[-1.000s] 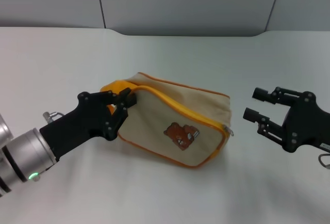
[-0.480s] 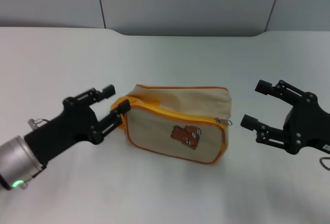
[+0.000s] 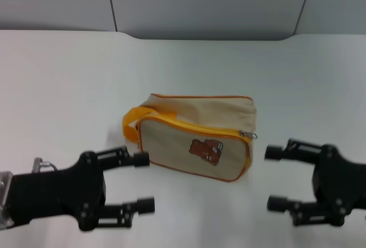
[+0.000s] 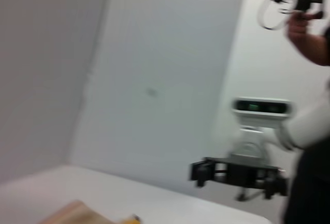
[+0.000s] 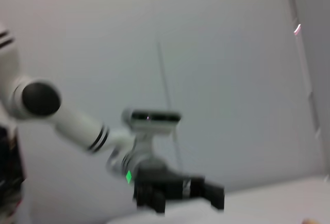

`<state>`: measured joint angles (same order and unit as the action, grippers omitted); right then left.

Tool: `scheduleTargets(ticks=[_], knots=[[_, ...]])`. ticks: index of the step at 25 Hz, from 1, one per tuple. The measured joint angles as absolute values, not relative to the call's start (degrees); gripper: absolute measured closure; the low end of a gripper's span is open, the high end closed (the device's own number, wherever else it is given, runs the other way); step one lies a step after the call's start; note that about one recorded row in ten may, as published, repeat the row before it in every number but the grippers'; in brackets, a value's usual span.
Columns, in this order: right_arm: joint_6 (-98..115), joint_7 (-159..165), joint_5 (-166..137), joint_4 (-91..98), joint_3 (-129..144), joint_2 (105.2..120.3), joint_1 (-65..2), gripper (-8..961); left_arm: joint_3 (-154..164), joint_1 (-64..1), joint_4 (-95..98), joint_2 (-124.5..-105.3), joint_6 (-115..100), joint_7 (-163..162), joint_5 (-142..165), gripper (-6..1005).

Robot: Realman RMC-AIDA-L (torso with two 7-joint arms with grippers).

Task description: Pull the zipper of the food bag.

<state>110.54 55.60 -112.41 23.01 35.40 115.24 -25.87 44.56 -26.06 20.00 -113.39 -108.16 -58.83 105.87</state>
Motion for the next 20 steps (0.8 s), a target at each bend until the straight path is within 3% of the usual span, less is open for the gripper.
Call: scheduleTargets(ticks=[7, 20], knots=[[106.5, 58.2, -118.4, 23.3, 36.5, 116.92, -27.7, 134, 44.8, -26.0, 20.5, -113.83, -107.9, -60.2, 110.5, 198], [106.2, 57.7, -118.7, 23.4, 36.7, 116.93, -27.9, 133, 44.8, -26.0, 20.6, -113.91, -107.8, -60.3, 111.0, 198]])
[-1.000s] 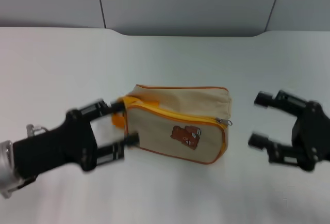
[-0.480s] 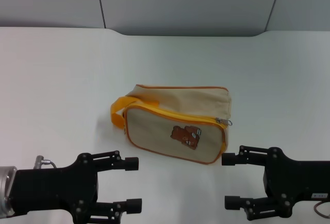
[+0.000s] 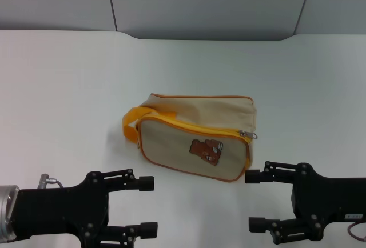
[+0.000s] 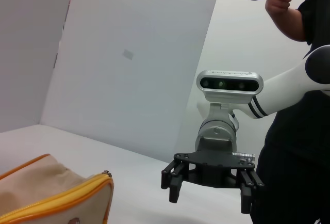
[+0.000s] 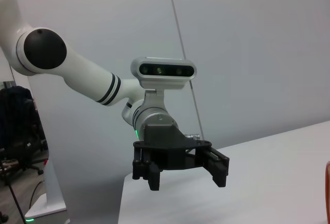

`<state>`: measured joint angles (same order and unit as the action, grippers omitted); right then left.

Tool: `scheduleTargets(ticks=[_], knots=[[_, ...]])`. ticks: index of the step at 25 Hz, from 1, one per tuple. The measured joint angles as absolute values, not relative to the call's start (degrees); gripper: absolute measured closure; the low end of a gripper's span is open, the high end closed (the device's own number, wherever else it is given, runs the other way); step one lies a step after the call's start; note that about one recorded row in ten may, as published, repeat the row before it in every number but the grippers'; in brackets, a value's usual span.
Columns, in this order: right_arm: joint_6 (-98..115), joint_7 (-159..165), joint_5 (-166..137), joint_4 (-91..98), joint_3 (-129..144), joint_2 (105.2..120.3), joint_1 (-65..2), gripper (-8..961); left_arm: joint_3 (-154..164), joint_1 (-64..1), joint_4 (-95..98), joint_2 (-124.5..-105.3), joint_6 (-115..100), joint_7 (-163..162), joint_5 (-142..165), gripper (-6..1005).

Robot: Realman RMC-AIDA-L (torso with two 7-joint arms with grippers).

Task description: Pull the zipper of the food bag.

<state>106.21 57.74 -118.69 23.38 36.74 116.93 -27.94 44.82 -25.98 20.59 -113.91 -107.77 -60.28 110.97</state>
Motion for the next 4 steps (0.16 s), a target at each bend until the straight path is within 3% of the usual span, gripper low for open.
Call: scheduleTargets(ticks=[4], knots=[[106.2, 57.7, -118.7, 23.4, 36.7, 116.90, -28.0, 133, 44.8, -25.9, 20.7, -113.91, -107.8, -60.3, 111.0, 198]])
